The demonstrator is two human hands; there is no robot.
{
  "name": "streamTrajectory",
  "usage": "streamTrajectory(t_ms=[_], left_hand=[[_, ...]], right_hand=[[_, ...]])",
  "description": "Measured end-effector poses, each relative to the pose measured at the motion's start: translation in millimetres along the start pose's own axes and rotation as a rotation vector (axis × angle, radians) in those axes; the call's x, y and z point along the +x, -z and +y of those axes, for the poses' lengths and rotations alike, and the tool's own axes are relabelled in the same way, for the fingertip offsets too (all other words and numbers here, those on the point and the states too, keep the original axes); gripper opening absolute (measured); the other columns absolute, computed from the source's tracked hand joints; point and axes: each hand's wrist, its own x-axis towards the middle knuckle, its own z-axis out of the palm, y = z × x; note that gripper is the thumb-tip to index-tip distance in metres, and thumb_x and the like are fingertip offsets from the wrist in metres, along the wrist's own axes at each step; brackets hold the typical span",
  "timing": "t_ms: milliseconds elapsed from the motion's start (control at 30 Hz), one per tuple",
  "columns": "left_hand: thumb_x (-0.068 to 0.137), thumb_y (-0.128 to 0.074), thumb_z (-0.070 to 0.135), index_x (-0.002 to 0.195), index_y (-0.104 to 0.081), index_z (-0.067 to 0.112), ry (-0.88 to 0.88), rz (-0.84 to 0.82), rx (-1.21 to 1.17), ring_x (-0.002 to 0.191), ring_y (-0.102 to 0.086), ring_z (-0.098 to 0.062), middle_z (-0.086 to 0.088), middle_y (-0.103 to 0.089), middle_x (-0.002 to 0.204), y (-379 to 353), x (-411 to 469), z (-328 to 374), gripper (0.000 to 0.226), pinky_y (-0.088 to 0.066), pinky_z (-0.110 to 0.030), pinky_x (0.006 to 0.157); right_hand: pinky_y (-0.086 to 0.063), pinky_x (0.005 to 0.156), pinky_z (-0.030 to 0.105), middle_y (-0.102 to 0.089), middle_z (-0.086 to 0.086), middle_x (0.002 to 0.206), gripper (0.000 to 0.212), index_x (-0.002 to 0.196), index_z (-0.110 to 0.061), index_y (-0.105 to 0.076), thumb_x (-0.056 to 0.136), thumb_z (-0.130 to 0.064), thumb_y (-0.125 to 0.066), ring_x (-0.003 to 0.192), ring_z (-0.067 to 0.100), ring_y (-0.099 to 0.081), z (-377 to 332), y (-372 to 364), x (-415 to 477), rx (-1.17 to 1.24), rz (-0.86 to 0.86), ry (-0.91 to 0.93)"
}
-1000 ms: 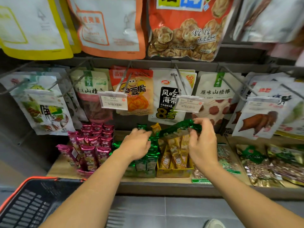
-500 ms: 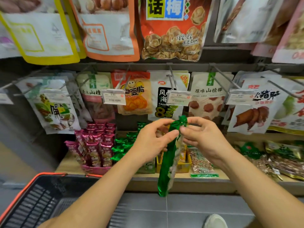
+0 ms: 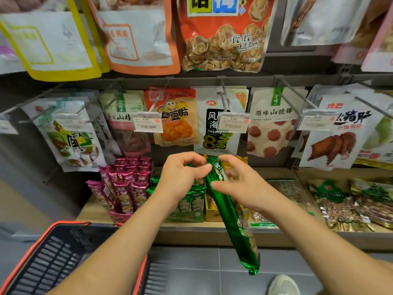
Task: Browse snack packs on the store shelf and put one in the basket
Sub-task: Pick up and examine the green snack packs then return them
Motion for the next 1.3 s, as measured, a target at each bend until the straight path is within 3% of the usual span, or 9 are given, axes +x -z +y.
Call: streamTrajectory(t_ms=[100, 200, 333, 533, 767, 1000, 1100, 1200, 1300], left_hand=[[0.083, -0.071, 0.006, 0.064, -0.073, 0.025, -0.044, 0.039, 0.032, 0.049, -0.056, -0.010, 0.007, -0.063, 0.057, 2.7, 1.4, 0.6, 0.027, -0.040, -0.012, 0.050], [0.084, -0.069, 0.006, 0.067, -0.072, 0.023, -0.078, 0.044, 0.052, 0.050, -0.058, -0.009, 0.008, -0.063, 0.057, 5.1, 2.9, 1.9, 0.025, -0.042, -0.013, 0.052], [0.089, -0.063, 0.004, 0.080, -0.071, 0.019, -0.068, -0.072, 0.042, 0.057, -0.062, -0.006, 0.008, -0.065, 0.059, 6.5, 1.9, 2.0, 0.020, -0.050, -0.019, 0.057], [0.080, -0.070, 0.027, 0.087, -0.076, 0.018, 0.056, -0.183, -0.128, 0.074, -0.065, -0.009, 0.002, -0.071, 0.075, 10.0, 2.0, 5.5, 0.013, -0.056, -0.025, 0.072], [0.085, -0.069, 0.001, 0.077, -0.075, 0.012, 0.062, 0.018, -0.065, 0.064, -0.068, -0.012, -0.003, -0.072, 0.069, 7.4, 2.6, 5.6, 0.015, -0.054, -0.020, 0.060], [0.083, -0.066, -0.008, 0.070, -0.073, 0.014, 0.033, 0.160, -0.215, 0.064, -0.068, -0.013, 0.001, -0.069, 0.063, 15.5, 7.9, 8.5, 0.027, -0.058, -0.026, 0.062], [0.083, -0.066, -0.004, 0.077, -0.076, 0.017, 0.054, 0.049, -0.301, 0.074, -0.070, -0.012, -0.001, -0.073, 0.076, 19.8, 8.4, 9.8, 0.024, -0.056, -0.024, 0.066], [0.078, -0.073, 0.029, 0.090, -0.077, 0.022, 0.083, -0.100, -0.181, 0.088, -0.068, -0.011, 0.000, -0.073, 0.091, 20.9, 7.0, 8.3, 0.014, -0.058, -0.029, 0.077], [0.078, -0.077, 0.029, 0.082, -0.077, 0.024, 0.065, -0.035, -0.018, 0.085, -0.066, -0.014, 0.000, -0.071, 0.084, 13.4, 5.9, 7.9, 0.006, -0.058, -0.034, 0.078]], right_hand=[[-0.044, 0.048, 0.018, -0.068, -0.006, 0.077, 0.044, 0.109, -0.041, -0.049, 0.081, -0.018, -0.073, 0.055, 0.004, -0.060, -2.4, 2.0, 0.1, 0.079, -0.031, 0.042], [-0.044, 0.047, 0.021, -0.067, -0.007, 0.066, 0.040, 0.103, -0.039, -0.049, 0.080, -0.016, -0.072, 0.050, 0.006, -0.057, -5.2, 1.5, -0.6, 0.084, -0.038, 0.061], [-0.045, 0.051, 0.032, -0.067, 0.001, 0.077, 0.045, 0.107, -0.035, -0.048, 0.078, -0.010, -0.072, 0.055, 0.011, -0.053, -5.8, 0.3, -1.8, 0.012, 0.042, 0.101], [-0.042, 0.052, 0.020, -0.067, -0.007, 0.083, 0.048, 0.112, -0.034, -0.060, 0.074, -0.007, -0.070, 0.057, 0.002, -0.053, -3.8, -1.2, -5.9, -0.133, 0.134, 0.203], [-0.049, 0.088, 0.031, -0.063, -0.012, 0.116, 0.068, 0.139, -0.035, -0.045, 0.078, -0.034, -0.076, 0.103, 0.007, -0.057, -6.6, -9.0, -8.5, -0.460, 0.120, 0.234], [-0.050, 0.094, 0.034, -0.060, -0.015, 0.125, 0.069, 0.145, -0.039, -0.031, 0.088, -0.036, -0.069, 0.107, 0.004, -0.060, -7.8, -3.3, -10.3, -0.338, -0.076, 0.190], [-0.053, 0.088, 0.035, -0.064, -0.014, 0.120, 0.067, 0.143, -0.042, -0.031, 0.088, -0.033, -0.069, 0.100, 0.005, -0.062, -8.0, -0.3, -11.1, -0.434, 0.006, 0.238], [-0.055, 0.078, 0.040, -0.067, -0.007, 0.115, 0.068, 0.143, -0.043, -0.027, 0.088, -0.037, -0.067, 0.095, 0.016, -0.065, -5.1, 0.8, -13.8, -0.669, 0.080, 0.251], [-0.056, 0.072, 0.040, -0.068, -0.006, 0.111, 0.069, 0.142, -0.046, -0.023, 0.089, -0.040, -0.065, 0.094, 0.020, -0.065, -2.0, -1.4, -15.9, -0.811, 0.130, 0.283]])
